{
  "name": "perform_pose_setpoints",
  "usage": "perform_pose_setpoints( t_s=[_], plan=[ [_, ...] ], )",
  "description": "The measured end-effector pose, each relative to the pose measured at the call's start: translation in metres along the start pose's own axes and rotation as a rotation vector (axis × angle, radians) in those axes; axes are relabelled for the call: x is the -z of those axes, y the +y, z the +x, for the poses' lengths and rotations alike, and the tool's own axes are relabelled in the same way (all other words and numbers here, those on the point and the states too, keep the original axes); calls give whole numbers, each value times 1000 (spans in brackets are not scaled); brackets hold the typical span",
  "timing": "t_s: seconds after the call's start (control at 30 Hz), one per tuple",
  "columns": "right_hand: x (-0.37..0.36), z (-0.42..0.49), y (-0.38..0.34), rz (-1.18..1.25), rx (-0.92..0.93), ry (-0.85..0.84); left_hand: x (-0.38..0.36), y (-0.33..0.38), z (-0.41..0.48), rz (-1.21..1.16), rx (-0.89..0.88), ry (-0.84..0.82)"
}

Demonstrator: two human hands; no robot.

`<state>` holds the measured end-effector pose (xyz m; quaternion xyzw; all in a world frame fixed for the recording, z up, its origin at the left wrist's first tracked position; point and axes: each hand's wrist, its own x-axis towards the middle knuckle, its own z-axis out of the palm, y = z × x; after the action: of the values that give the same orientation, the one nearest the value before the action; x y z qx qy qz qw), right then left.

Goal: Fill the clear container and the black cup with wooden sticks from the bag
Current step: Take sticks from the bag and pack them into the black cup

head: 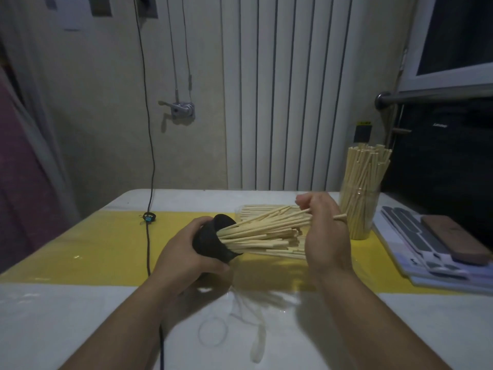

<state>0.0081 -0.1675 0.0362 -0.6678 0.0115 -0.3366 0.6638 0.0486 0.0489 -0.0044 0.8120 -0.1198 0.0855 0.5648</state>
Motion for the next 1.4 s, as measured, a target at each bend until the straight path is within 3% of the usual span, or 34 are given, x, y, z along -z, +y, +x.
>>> perform_pose_setpoints(
  t_s=[0.17,0.3,0.37,0.47,0.53,0.77,1.07,1.23,1.4],
  plan=[
    [-2,-3,5,-147,-6,-180,-1,2,-2,7,-13,-15],
    [3,-2,-3,-1,-15,-104,0,2,-1,-14,-6,-10],
    [2,-2,-2,-43,-23,-91,0,0,0,-24,-3,-5],
    [-3,-4,2,-246,34,-275,0,0,0,-23,-4,-10],
    [-5,-3,4,-256,-6,-350,0,0,0,-20,-4,-18],
    [6,6,12,-118,-43,-153,0,-4,2,-74,33,27],
    [13,11,21,-260,-50,-193,2,-6,2,-153,80,83],
    [14,6,21,-440,-20,-343,2,-4,2,-153,81,80],
    [4,0,25,-702,-101,-670,4,-5,2,-159,87,77]
  ],
)
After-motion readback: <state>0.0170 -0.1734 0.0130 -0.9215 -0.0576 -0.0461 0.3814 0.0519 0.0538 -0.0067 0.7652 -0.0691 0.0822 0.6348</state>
